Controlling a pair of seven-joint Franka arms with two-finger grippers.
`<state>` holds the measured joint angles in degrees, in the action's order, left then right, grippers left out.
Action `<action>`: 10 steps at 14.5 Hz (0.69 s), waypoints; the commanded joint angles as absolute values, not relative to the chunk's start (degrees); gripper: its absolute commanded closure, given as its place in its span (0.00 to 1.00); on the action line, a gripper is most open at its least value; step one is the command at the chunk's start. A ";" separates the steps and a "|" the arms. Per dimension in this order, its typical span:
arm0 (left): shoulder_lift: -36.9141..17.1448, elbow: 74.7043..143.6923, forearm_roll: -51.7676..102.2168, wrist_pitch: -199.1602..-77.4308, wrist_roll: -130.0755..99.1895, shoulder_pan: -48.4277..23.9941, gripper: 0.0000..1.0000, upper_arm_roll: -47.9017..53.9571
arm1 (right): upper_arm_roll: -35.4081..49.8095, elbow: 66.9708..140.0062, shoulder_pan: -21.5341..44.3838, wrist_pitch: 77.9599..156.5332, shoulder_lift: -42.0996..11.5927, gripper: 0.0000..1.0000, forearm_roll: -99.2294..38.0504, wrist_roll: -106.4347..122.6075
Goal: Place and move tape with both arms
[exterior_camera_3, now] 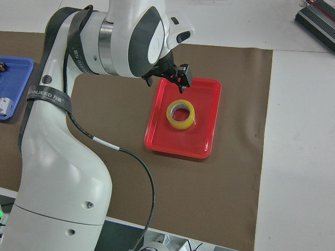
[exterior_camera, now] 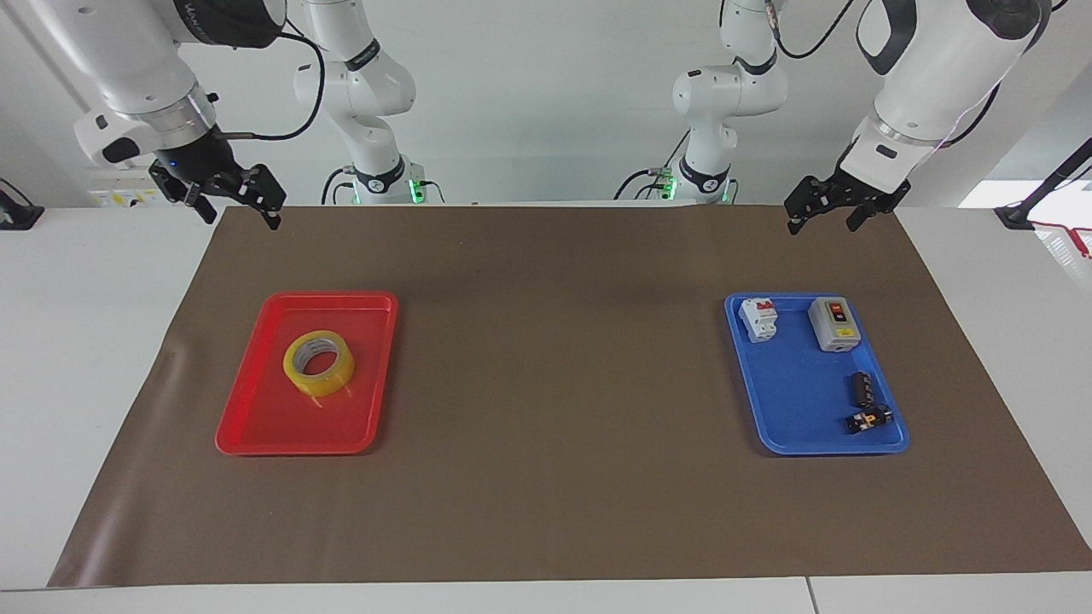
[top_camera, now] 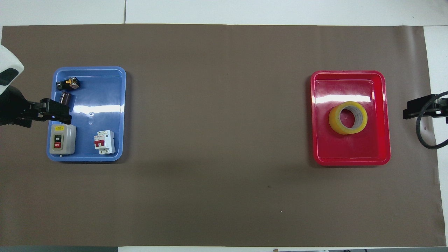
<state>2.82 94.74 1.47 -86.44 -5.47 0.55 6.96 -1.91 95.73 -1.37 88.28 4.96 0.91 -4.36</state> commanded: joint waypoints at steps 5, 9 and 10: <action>3.69 95.27 2.37 -86.84 -4.75 1.14 0.00 7.03 | -1.67 94.14 -1.32 87.72 4.23 0.00 2.11 0.17; 3.69 95.27 2.37 -86.84 -4.83 1.14 0.00 7.03 | -1.76 94.48 -1.41 88.33 4.13 0.00 0.88 0.26; 3.69 95.27 2.37 -86.84 -4.75 1.14 0.00 7.03 | -1.67 94.57 -1.32 88.24 4.22 0.00 0.88 0.26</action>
<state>2.82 94.74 1.47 -86.44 -5.48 0.55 6.96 -1.87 95.21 -1.06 88.72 4.56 1.33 -0.92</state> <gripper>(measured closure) 0.000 0.000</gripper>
